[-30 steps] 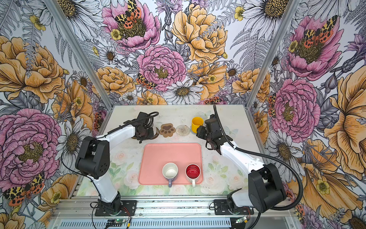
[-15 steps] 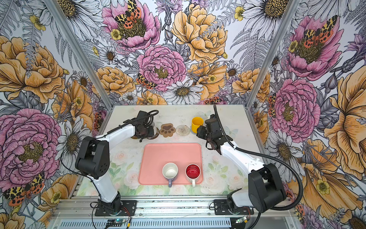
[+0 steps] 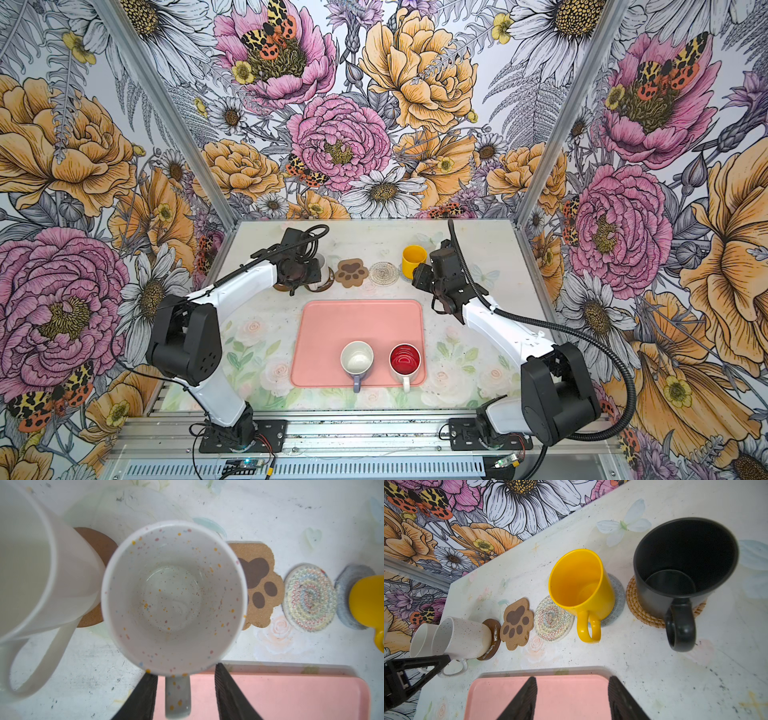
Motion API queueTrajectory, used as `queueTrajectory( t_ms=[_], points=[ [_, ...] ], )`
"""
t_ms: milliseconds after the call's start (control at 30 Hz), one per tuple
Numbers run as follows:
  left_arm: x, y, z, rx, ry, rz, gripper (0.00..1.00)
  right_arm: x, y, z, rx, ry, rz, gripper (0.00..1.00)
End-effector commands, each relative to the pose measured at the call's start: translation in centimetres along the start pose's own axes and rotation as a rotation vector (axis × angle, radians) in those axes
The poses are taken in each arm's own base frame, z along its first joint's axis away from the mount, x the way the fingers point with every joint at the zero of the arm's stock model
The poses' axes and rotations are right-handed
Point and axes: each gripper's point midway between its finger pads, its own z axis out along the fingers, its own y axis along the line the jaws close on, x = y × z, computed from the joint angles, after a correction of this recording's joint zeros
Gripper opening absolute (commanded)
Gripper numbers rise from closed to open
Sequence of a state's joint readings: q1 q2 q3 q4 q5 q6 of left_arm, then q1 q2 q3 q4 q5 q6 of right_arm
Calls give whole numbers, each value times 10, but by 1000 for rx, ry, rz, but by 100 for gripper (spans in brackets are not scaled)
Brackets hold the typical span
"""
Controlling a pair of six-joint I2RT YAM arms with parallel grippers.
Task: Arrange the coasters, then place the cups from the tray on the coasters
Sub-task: 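Open the left gripper and raise it off the speckled mug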
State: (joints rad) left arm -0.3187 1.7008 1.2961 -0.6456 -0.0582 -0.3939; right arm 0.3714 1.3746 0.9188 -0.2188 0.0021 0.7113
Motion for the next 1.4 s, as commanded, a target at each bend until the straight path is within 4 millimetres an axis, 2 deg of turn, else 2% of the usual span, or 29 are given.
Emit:
queueTrajectory(
  t_ms=[0, 333, 567, 667, 833, 967, 1133, 1200, 1300, 1367],
  points=[
    [-15, -8, -27, 25, -83, -11, 47, -7, 3, -1, -16, -21, 8, 57],
    [-39, -25, -99, 78, -267, 1, 48, -5, 3, 1, -17, -10, 11, 57],
    [-43, -34, -138, 77, -400, 19, 48, 0, 6, 3, -40, 16, 27, 57],
    [-40, -45, -151, 128, -465, 48, 48, 3, 9, 2, -57, 28, 26, 57],
    [-26, -55, -161, 220, -564, 64, 49, 3, 15, -9, -79, 11, 10, 56],
    [-17, -55, -163, 255, -611, 75, 50, 0, 22, -22, -109, -13, -1, 56],
    [-6, -48, -154, 242, -628, 92, 52, -4, 40, -52, -154, -65, -33, 56],
    [-6, -44, -151, 220, -633, 93, 53, 1, 45, -62, -150, -63, -61, 56],
    [-6, -41, -150, 203, -641, 99, 54, 20, 45, -71, -123, -21, -97, 55],
    [-6, -39, -149, 199, -646, 97, 58, 32, 43, -78, -110, 7, -115, 55]
  ],
)
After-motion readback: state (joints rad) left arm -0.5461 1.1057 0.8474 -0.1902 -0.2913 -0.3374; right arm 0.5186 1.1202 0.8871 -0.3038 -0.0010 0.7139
